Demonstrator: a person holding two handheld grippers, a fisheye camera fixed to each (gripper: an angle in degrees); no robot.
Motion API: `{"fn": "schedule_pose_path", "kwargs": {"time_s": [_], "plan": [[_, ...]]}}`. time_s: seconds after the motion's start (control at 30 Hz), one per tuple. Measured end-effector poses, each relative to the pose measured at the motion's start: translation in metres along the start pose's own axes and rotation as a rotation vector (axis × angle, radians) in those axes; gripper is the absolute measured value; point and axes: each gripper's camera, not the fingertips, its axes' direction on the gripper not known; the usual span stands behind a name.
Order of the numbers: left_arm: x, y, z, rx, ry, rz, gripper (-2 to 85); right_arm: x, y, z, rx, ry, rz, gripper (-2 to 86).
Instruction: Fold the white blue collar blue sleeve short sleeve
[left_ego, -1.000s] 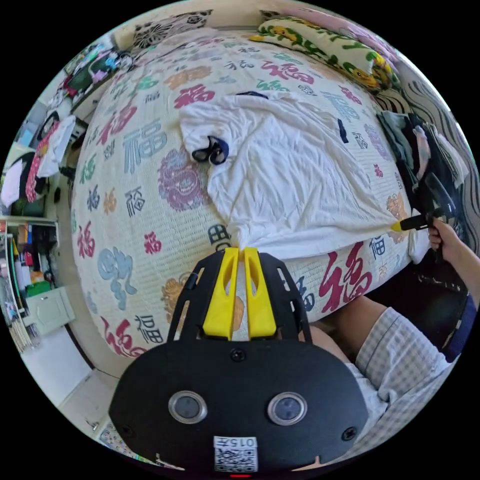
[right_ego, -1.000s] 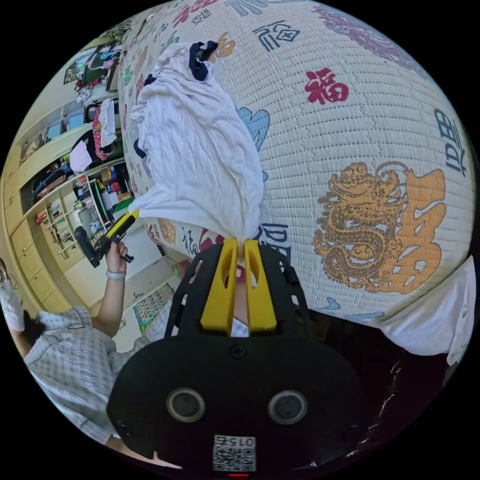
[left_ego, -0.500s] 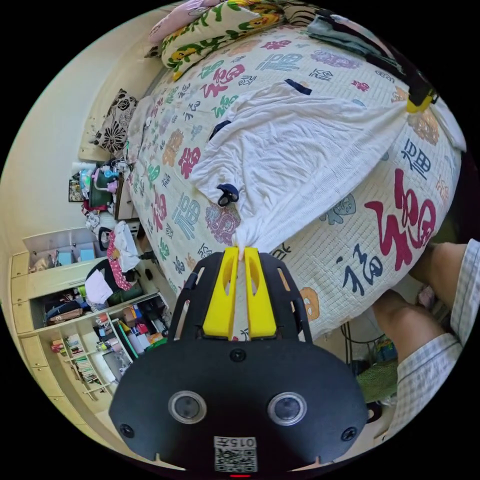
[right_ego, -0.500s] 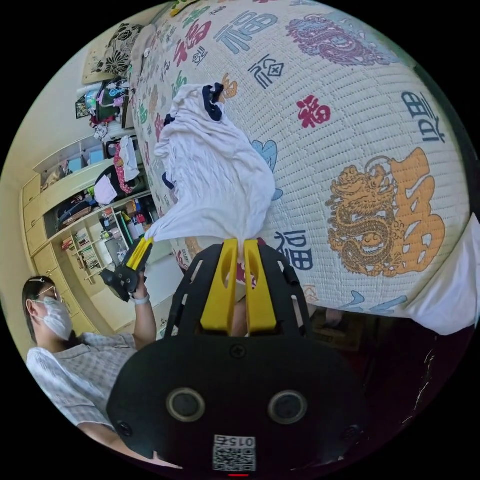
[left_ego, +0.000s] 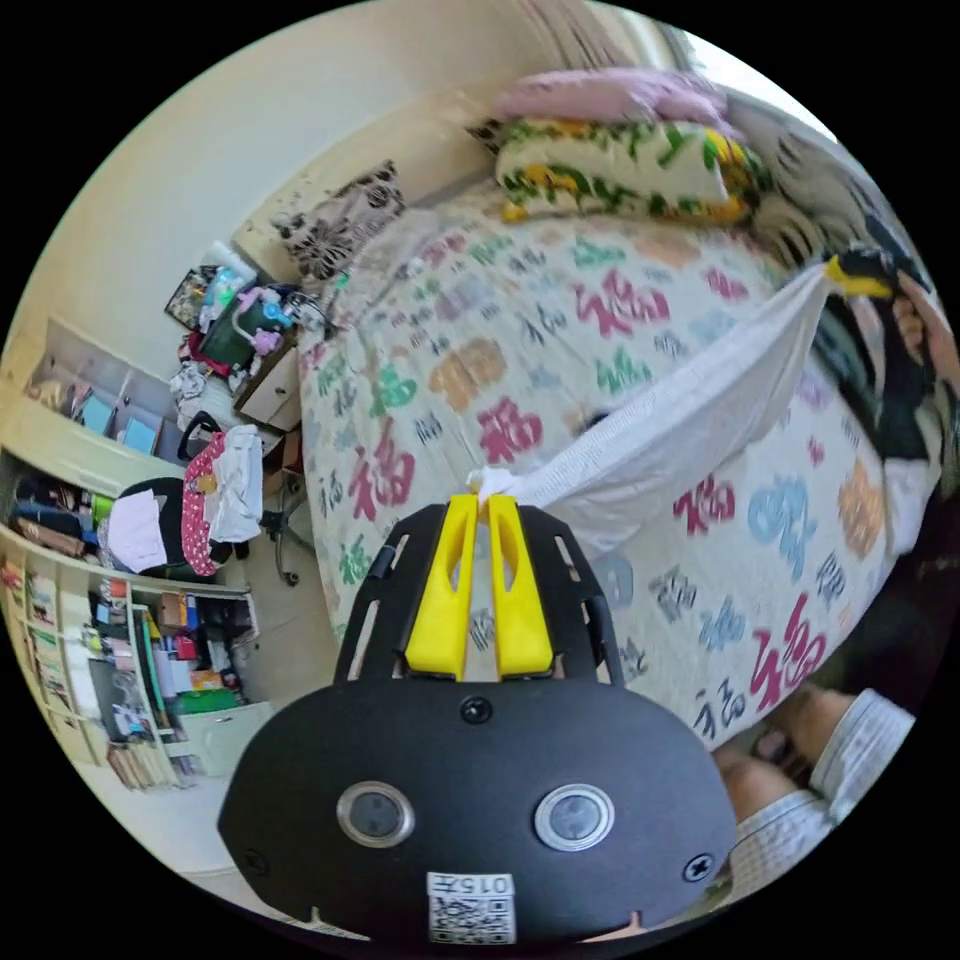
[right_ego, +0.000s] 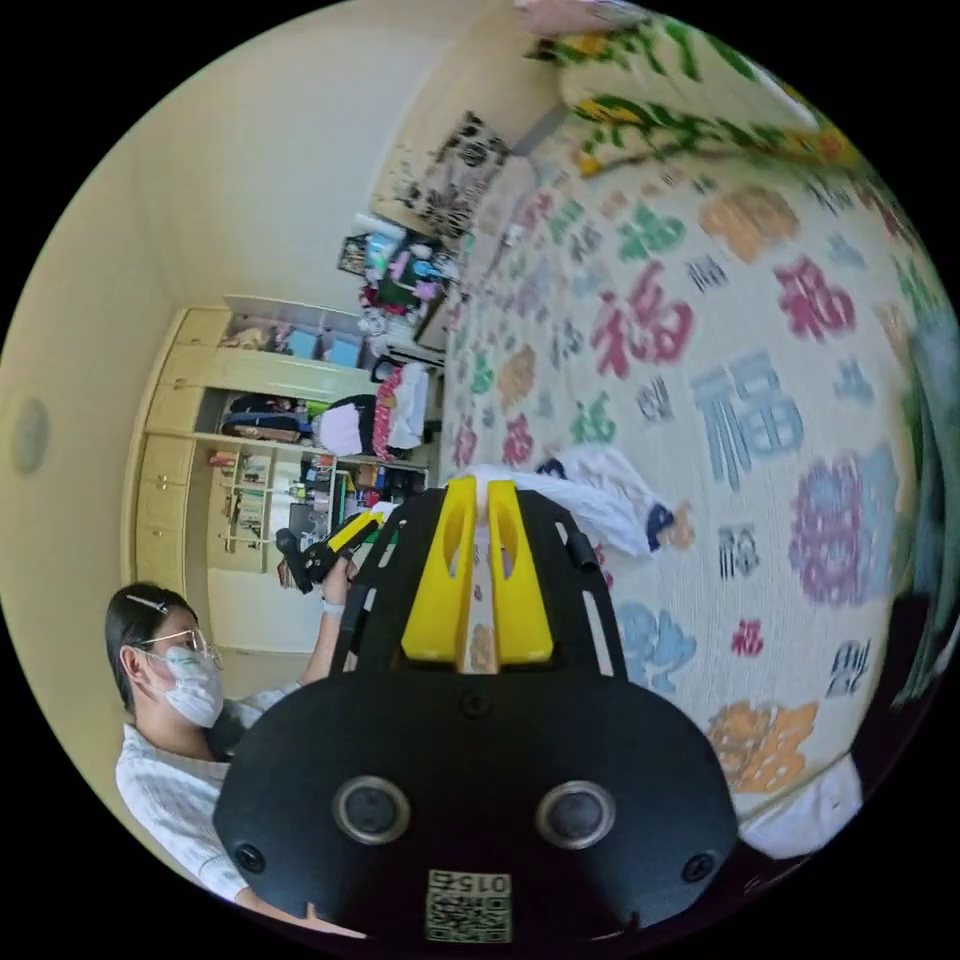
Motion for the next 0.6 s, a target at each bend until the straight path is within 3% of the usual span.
{"fn": "schedule_pose_path", "kwargs": {"time_s": [0.13, 0.27, 0.43, 0.6], "plan": [[-0.089, -0.033, -0.103, 0.238, 0.041, -0.133, 0.1, -0.103, -0.04, -0.044, 0.084, -0.061, -0.269, 0.6], [-0.115, -0.01, -0.168, 0.341, 0.06, -0.132, 0.1, -0.16, -0.015, -0.079, 0.078, -0.048, -0.434, 0.6], [-0.113, 0.072, -0.17, 0.303, 0.262, -0.174, -0.1, -0.132, 0.05, -0.079, 0.003, -0.044, -0.393, 0.6], [-0.076, 0.151, -0.11, 0.132, 0.479, -0.27, -0.3, -0.04, 0.125, -0.037, -0.133, 0.135, -0.158, 0.6]]}}
